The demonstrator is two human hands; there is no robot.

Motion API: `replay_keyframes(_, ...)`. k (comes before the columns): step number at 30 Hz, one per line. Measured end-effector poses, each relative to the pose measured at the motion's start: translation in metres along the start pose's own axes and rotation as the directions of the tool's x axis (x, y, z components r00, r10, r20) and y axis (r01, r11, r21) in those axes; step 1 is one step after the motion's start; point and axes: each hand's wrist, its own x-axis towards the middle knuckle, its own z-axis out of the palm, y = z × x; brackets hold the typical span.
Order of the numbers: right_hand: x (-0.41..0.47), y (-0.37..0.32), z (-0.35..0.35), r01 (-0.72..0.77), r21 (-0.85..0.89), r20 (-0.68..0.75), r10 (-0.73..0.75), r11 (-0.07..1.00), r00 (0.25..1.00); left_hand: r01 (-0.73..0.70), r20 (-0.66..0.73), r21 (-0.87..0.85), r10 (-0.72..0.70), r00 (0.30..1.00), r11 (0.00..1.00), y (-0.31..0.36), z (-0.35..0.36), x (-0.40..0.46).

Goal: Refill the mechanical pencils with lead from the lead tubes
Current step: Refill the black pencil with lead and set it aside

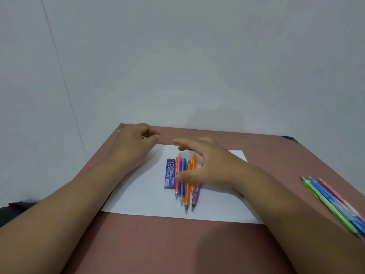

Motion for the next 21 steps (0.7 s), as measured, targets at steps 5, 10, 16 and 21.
replay_keyframes(5,0.0,-0.013,0.007,0.006,-0.051,0.036,-0.004,0.999,0.999,0.008,-0.009,-0.026,-0.009,1.0,1.0,-0.003,0.001,0.003)
replay_keyframes(10,0.009,-0.013,0.012,0.036,-0.098,0.025,-0.033,0.995,0.999,0.015,0.009,-0.045,-0.014,1.0,0.999,-0.002,-0.001,0.003)
replay_keyframes(16,0.013,-0.011,0.019,0.04,-0.125,0.027,-0.036,0.991,0.999,0.009,0.011,-0.051,-0.009,1.0,0.999,0.0,-0.001,0.001)
replay_keyframes(21,0.01,-0.015,0.021,0.053,-0.096,0.006,-0.052,0.994,0.999,-0.001,0.008,-0.046,0.001,1.0,0.999,0.002,-0.001,0.0)
